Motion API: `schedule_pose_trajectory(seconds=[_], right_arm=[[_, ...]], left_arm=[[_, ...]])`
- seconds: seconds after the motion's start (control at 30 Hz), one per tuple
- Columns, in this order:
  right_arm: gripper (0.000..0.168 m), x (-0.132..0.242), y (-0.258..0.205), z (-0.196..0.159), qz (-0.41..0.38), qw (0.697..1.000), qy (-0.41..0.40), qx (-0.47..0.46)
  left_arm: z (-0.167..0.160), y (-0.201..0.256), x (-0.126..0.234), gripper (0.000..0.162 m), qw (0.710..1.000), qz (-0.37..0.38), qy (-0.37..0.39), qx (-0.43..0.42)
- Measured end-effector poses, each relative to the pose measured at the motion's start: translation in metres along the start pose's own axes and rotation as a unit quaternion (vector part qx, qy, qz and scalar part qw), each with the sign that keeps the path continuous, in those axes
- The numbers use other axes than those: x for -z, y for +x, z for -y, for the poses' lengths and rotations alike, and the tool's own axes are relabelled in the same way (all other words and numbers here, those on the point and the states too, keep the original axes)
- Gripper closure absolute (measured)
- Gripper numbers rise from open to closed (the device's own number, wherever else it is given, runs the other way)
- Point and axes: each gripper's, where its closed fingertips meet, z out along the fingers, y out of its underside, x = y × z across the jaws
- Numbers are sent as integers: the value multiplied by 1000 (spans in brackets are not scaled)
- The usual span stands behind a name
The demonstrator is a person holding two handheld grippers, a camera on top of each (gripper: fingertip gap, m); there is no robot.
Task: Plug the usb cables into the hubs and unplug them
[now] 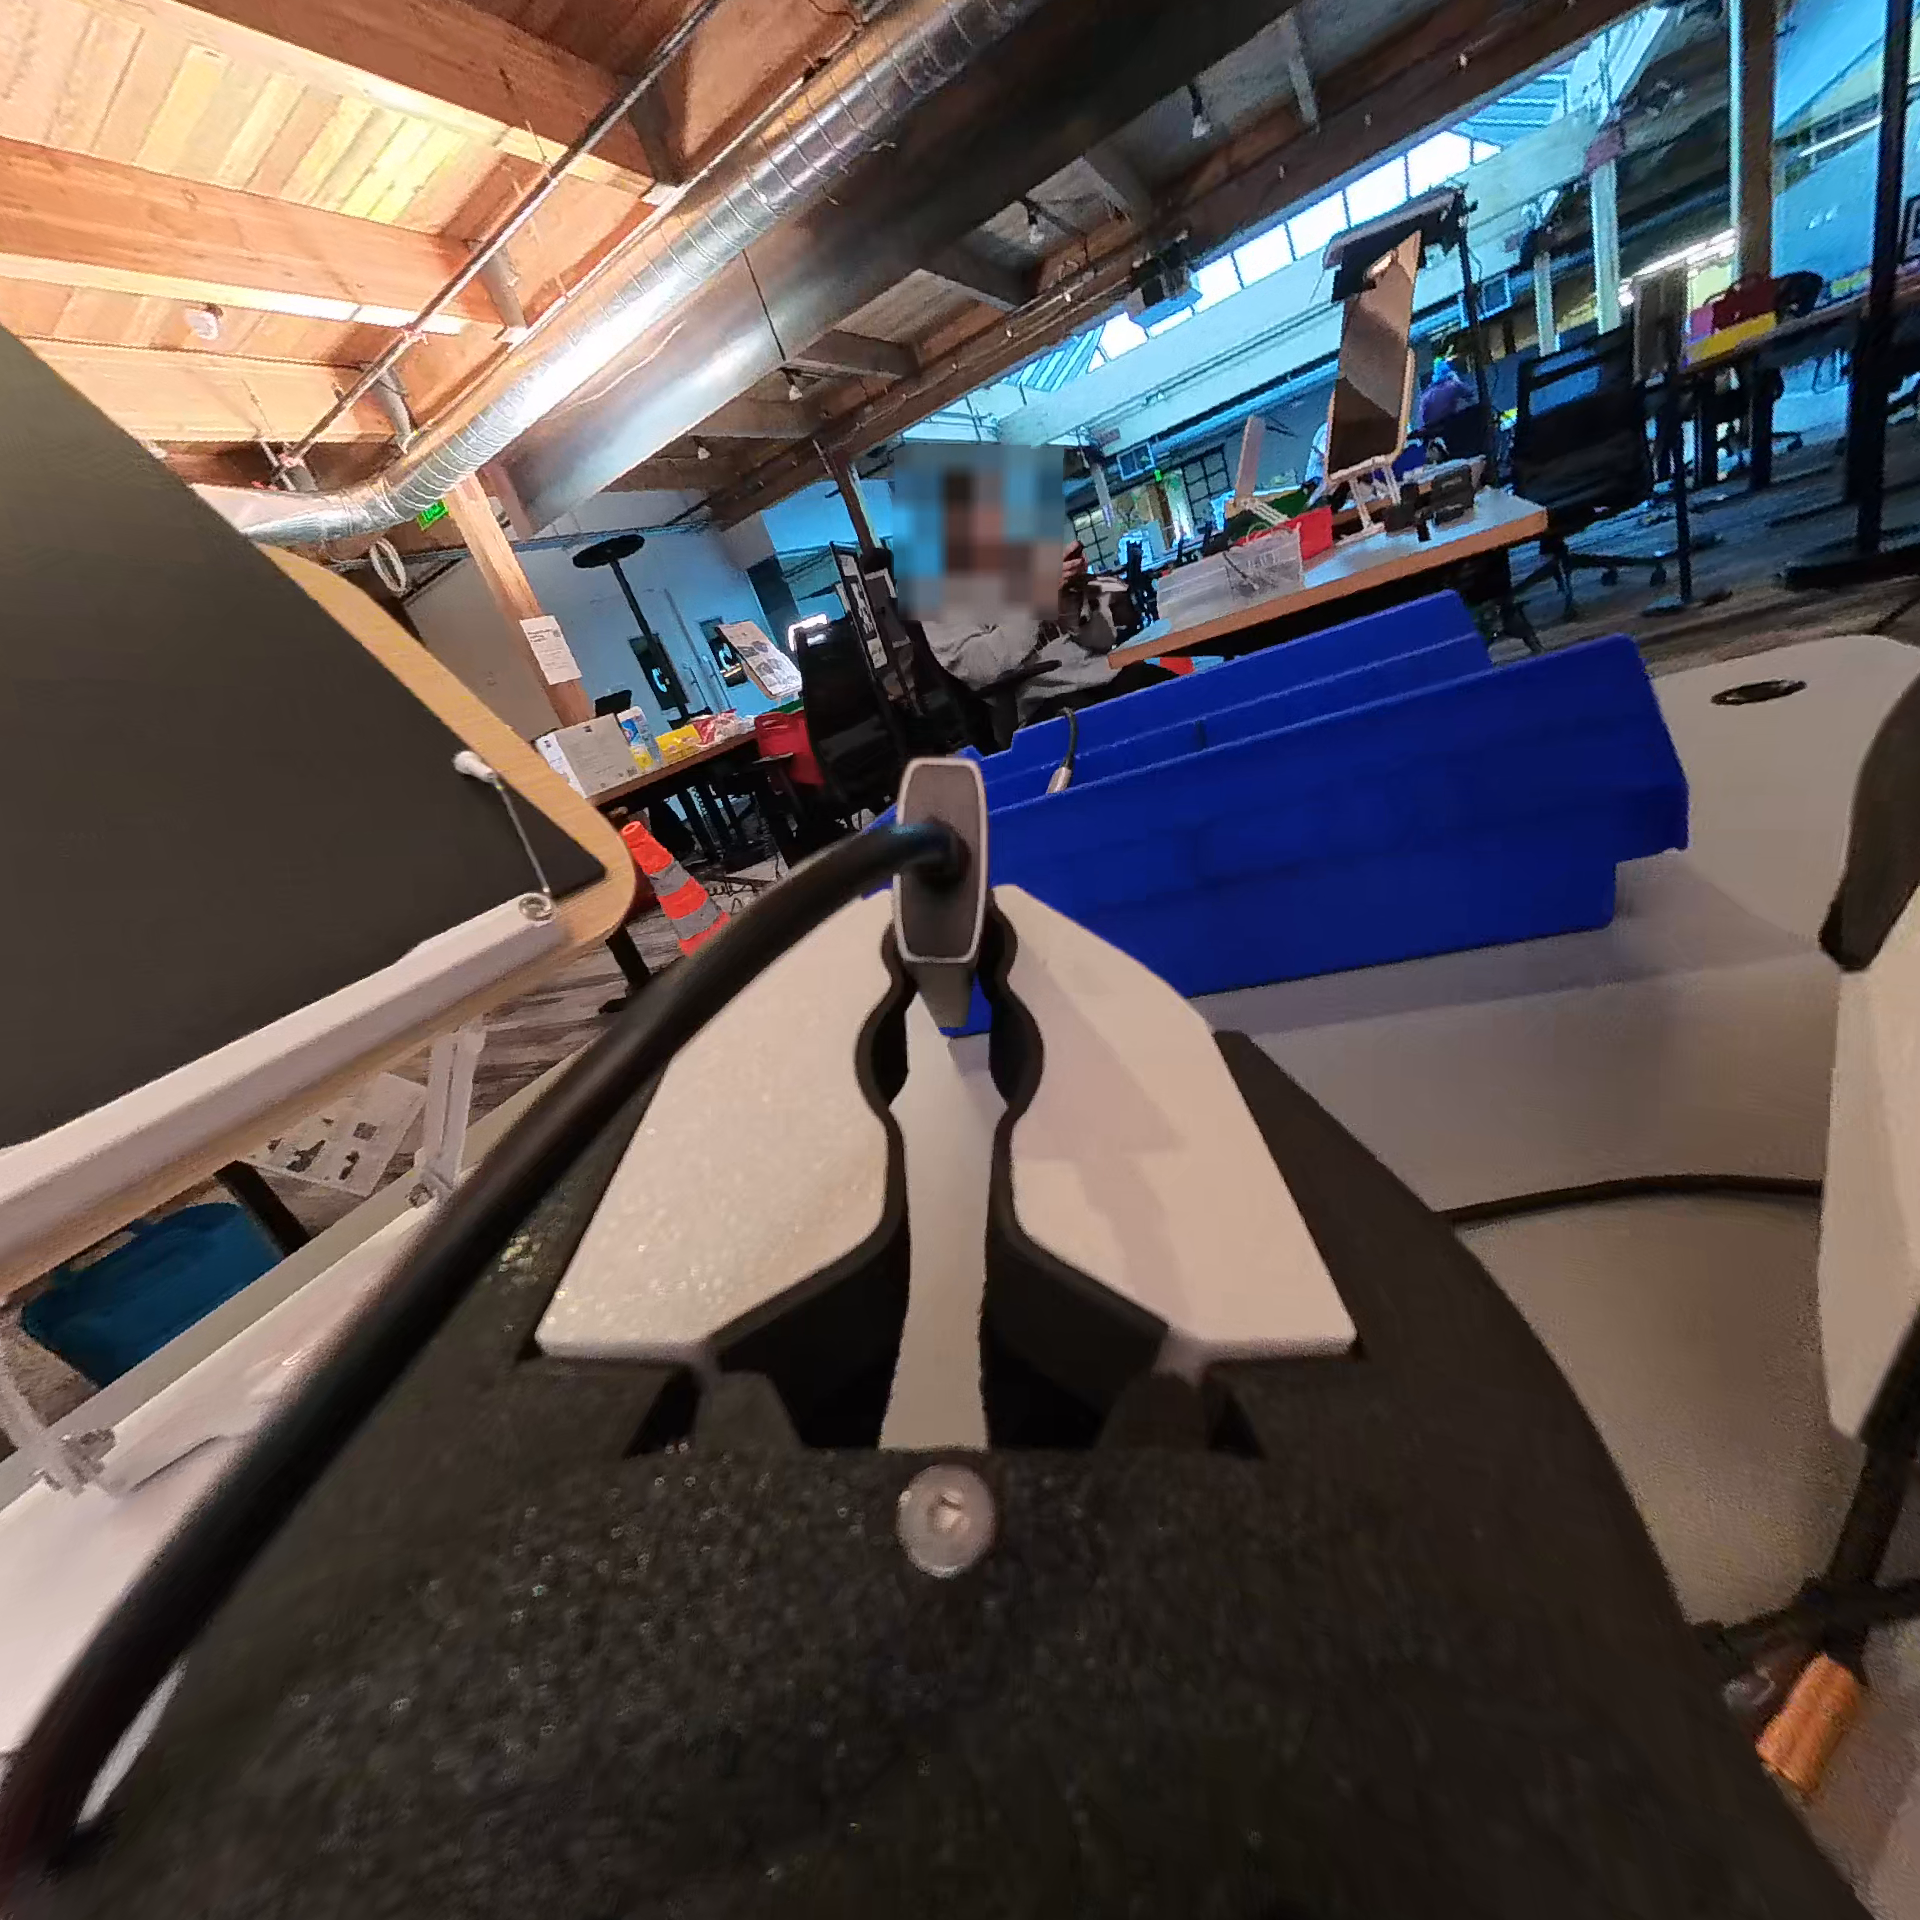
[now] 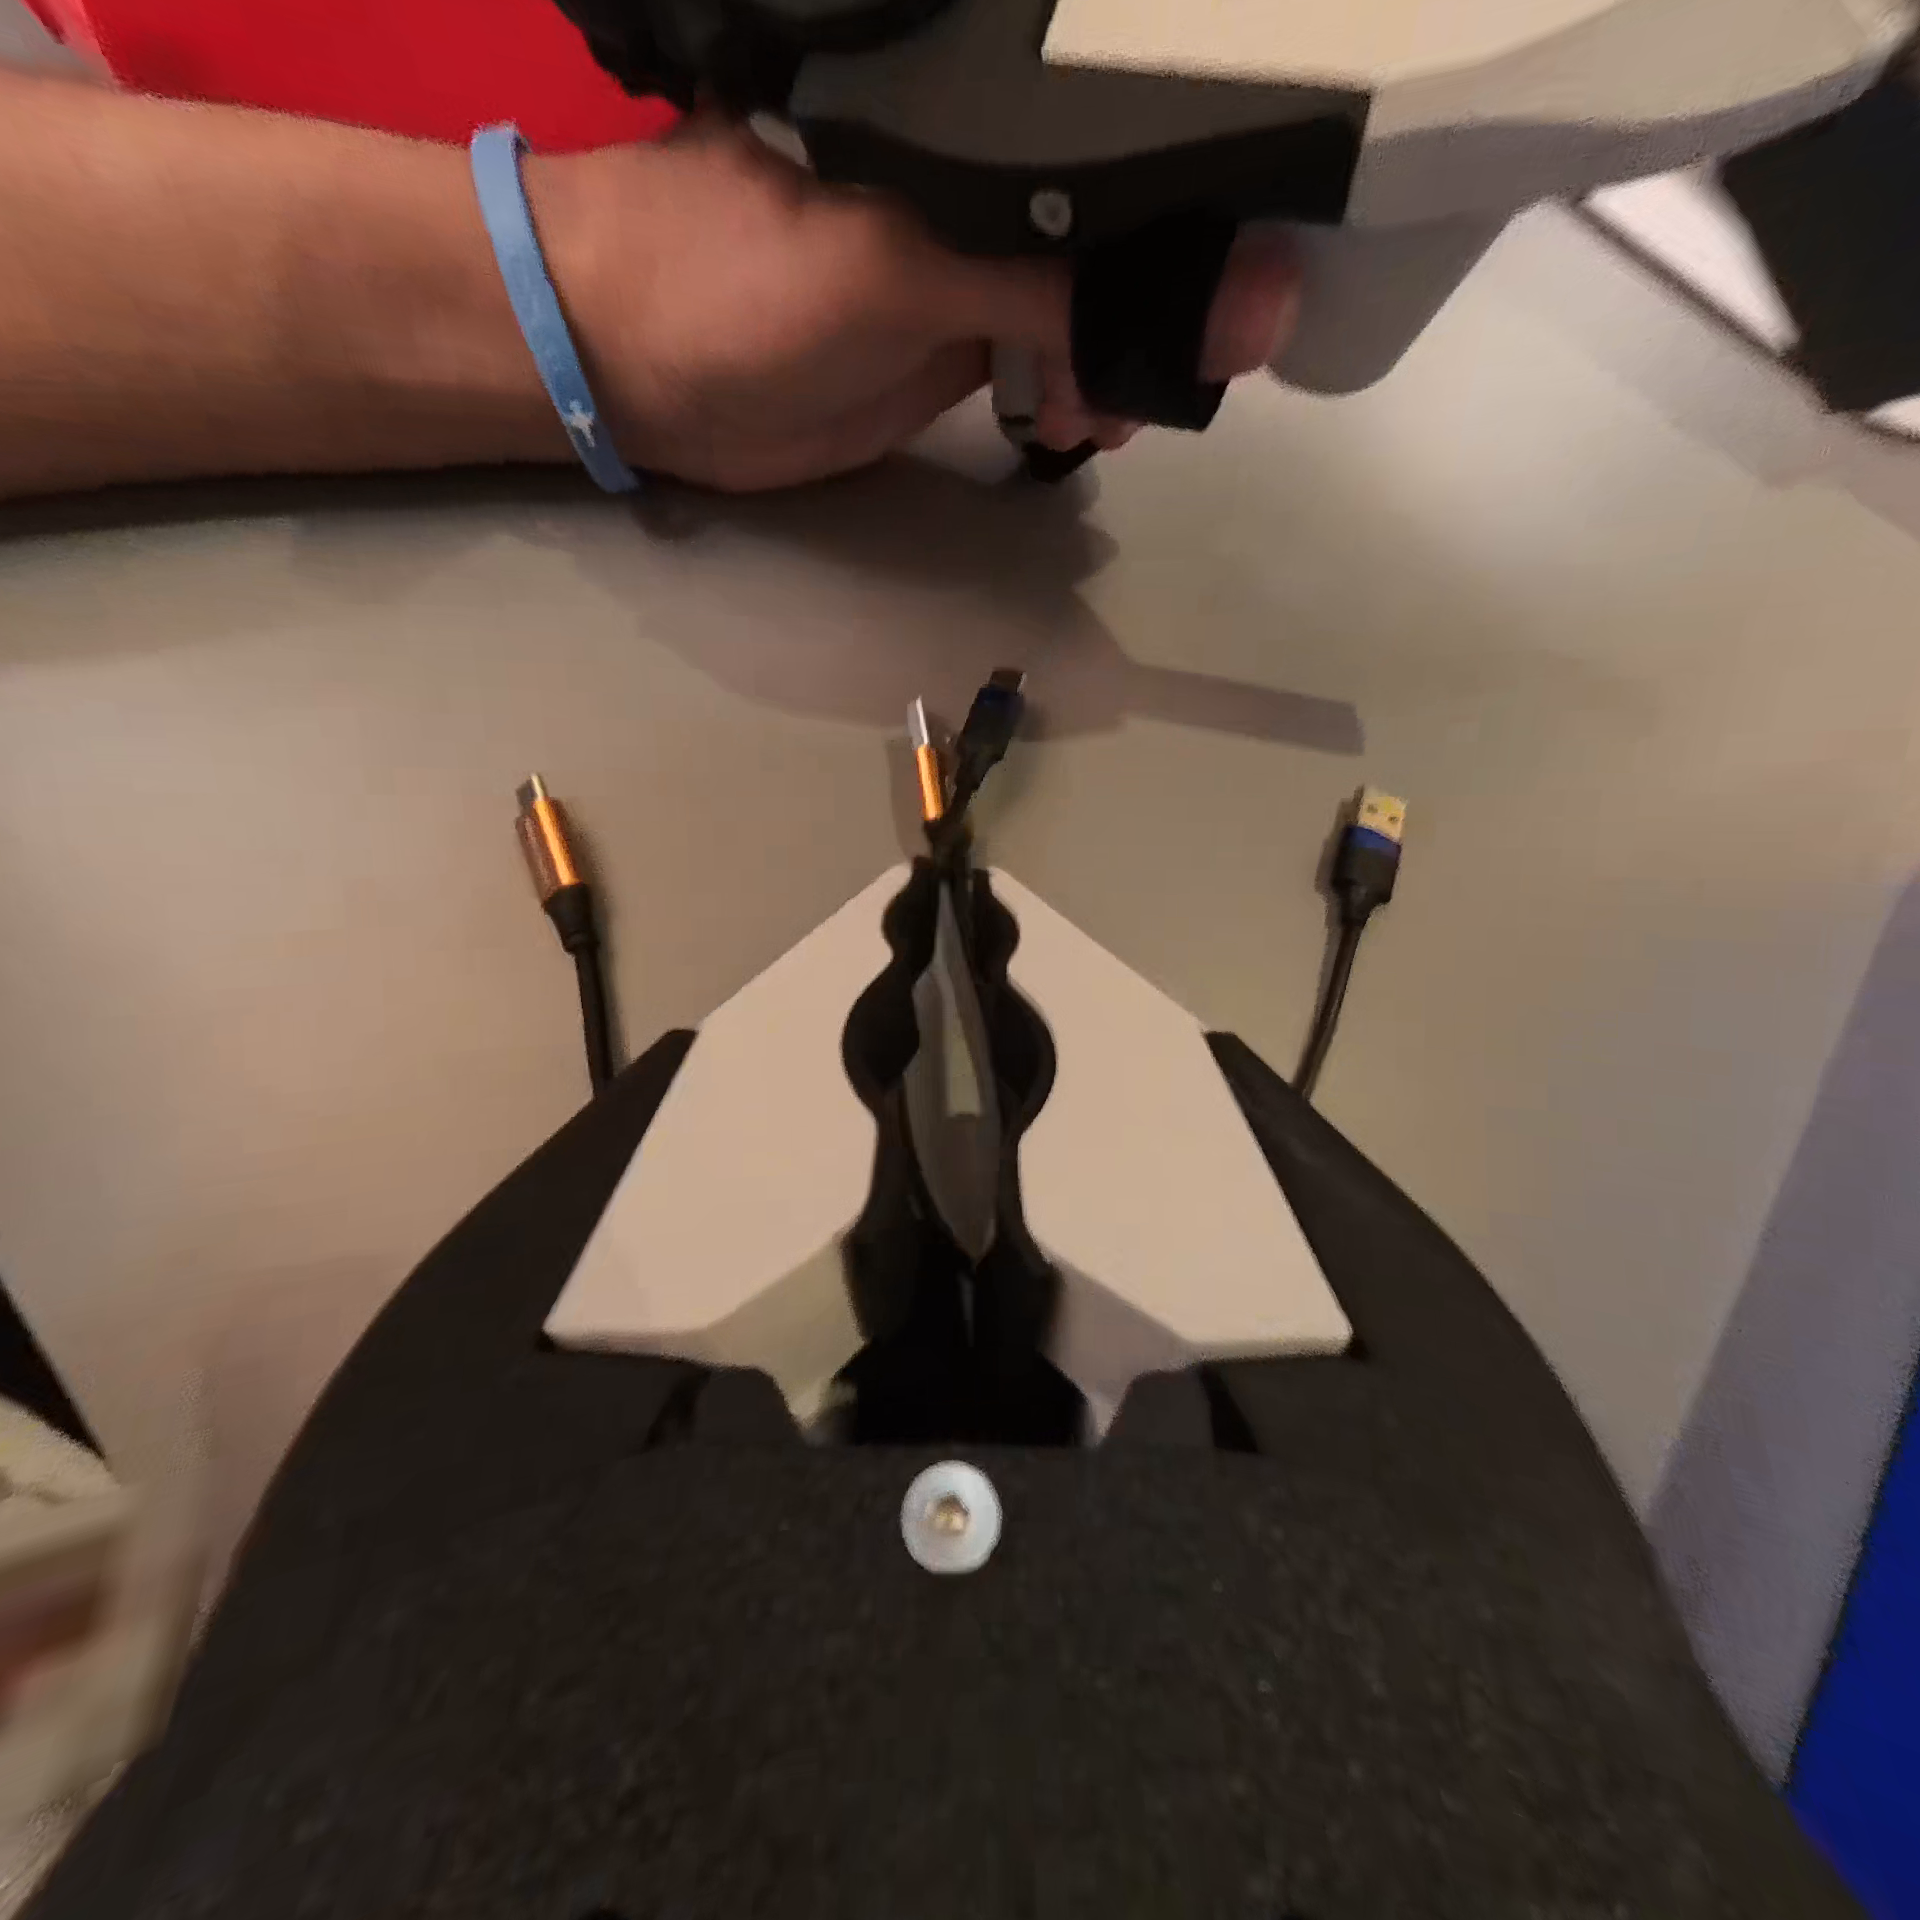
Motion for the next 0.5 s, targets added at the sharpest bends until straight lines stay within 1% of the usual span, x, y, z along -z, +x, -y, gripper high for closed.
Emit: schedule_pose_trajectory(seconds=[0.07,0.1,0.17,0.2,0.23,0.33,0.4,0.5], right_arm=[[137,-8,1,-6,-12,1000,-27,0],[134,-11,2,-5,-25,999,-32,12],[144,-17,6,2,-52,998,-29,28],[148,-21,5,4,-47,998,-32,26],[148,-25,3,5,-37,998,-38,15],[155,-31,3,5,-23,998,-50,-12],[160,-35,4,-3,-25,997,-69,-11],[161,-34,3,-4,-21,997,-68,-9]], left_arm=[[-1,1,-1,152,1000,0,-4,-5],[-1,2,-1,152,1000,0,-5,-6],[-2,2,-1,152,1000,0,-6,-7],[-2,2,-1,152,1000,2,-7,-8],[-1,2,-1,152,1000,2,-6,-8],[-2,1,-1,152,1000,2,-6,-4],[-2,-1,0,152,1000,3,-5,4],[-2,-5,1,152,1000,7,-3,17]])
